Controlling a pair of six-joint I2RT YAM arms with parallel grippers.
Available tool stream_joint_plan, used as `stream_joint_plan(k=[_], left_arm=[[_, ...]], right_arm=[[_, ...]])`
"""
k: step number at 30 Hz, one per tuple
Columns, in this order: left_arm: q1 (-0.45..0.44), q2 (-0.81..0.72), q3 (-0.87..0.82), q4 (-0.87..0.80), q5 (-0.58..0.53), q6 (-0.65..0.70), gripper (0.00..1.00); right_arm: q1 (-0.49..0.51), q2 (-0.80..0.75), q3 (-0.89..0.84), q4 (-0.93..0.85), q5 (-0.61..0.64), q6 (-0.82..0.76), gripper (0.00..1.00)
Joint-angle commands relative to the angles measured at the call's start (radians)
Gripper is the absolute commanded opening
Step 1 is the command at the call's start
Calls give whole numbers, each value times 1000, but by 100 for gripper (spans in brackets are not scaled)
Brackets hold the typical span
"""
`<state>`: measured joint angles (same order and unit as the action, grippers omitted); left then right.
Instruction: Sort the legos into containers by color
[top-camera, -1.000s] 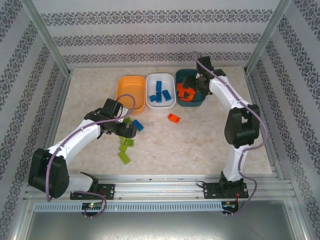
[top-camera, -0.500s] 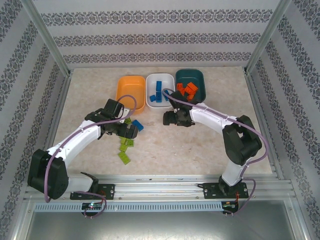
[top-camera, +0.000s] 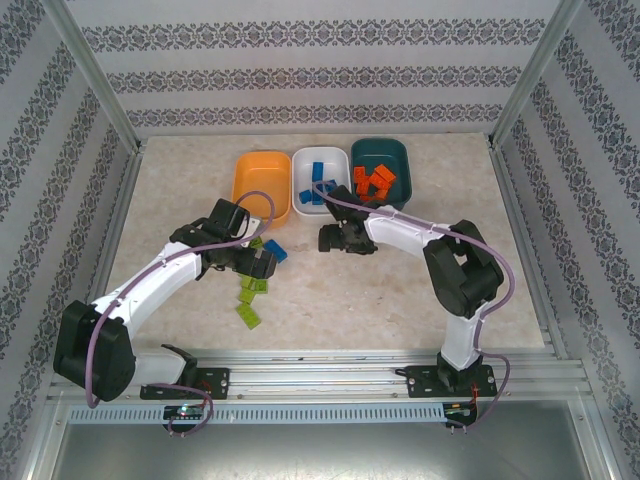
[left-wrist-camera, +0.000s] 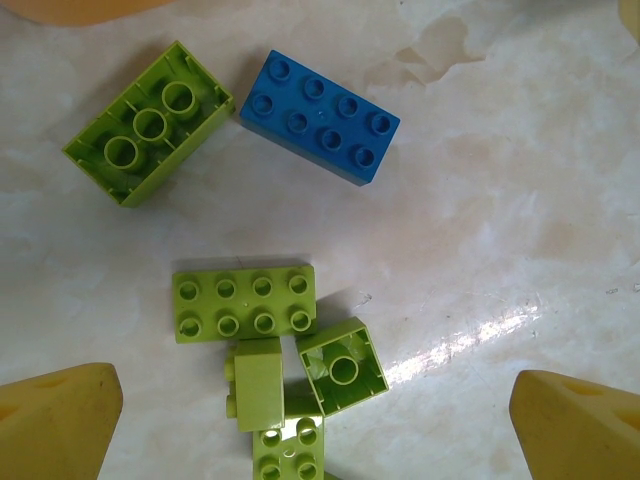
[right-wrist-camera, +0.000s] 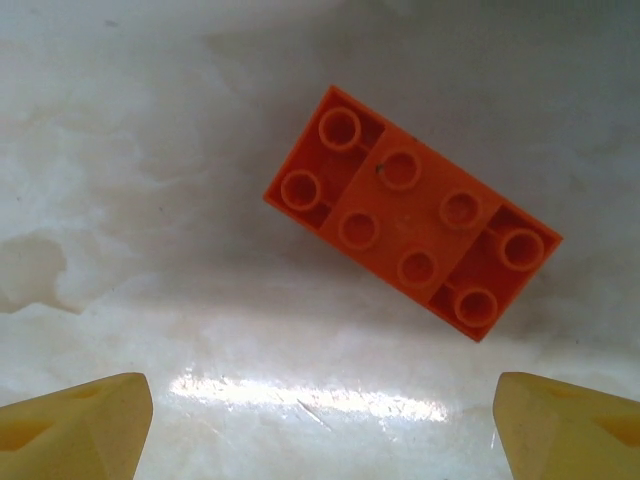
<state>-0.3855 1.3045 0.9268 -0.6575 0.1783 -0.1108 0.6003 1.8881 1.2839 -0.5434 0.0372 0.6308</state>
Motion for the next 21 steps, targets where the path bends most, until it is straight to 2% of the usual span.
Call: stream_joint_plan(k=[1, 21], left_arm=[[-11, -15, 14, -32, -16, 20, 100], [-12, -8, 14, -32, -19, 22, 100]], right_arm=[[-26, 24, 33, 3, 11, 6, 88], [-66, 61, 63, 11, -13, -5, 88]])
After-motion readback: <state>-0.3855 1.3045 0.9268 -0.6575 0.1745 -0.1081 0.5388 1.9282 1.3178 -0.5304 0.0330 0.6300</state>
